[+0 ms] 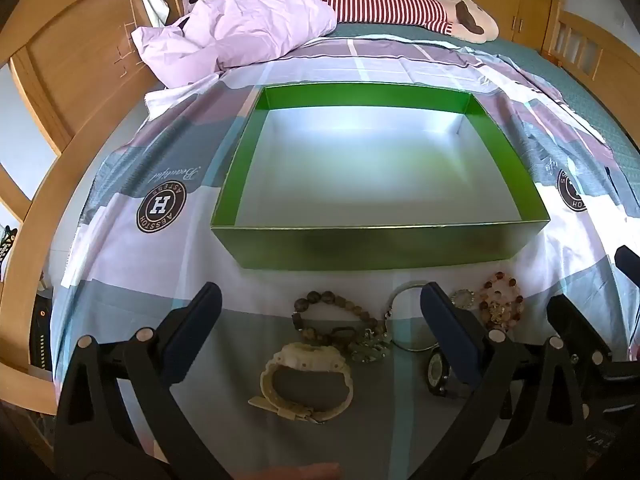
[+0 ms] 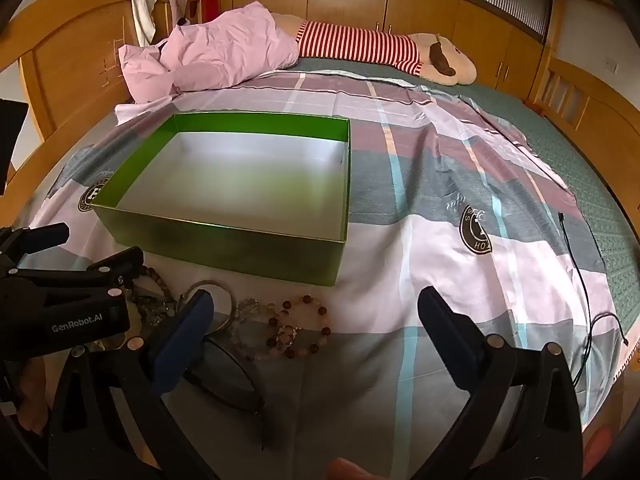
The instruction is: Organize jewelry
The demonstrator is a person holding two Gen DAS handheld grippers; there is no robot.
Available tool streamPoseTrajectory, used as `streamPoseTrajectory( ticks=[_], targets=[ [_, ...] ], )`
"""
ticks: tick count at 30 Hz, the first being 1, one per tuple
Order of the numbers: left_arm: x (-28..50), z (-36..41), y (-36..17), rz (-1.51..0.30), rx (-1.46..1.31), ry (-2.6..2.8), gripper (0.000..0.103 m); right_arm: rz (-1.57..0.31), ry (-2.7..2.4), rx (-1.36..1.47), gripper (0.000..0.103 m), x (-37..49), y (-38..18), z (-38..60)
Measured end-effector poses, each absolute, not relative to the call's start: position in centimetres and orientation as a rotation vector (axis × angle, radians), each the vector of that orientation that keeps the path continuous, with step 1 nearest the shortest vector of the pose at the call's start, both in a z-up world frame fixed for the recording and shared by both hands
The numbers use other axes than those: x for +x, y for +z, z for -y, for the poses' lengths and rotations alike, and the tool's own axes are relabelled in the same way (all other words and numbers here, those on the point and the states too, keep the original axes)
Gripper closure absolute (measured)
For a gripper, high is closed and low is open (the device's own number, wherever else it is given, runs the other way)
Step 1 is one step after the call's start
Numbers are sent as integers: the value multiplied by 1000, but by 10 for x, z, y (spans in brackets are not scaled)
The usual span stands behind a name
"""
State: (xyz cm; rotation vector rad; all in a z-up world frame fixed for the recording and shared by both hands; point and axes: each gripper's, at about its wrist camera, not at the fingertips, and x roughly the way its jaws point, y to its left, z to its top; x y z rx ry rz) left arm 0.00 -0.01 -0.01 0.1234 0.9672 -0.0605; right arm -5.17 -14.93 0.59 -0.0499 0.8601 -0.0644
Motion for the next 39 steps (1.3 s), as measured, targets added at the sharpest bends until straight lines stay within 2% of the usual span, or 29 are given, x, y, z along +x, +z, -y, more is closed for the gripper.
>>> streamPoseTrajectory(
  ticks=[39],
  targets=[
    [-3,-4,9,-948,102,-70,4,-861,-66,-64,3,-49,-1,144]
  ],
)
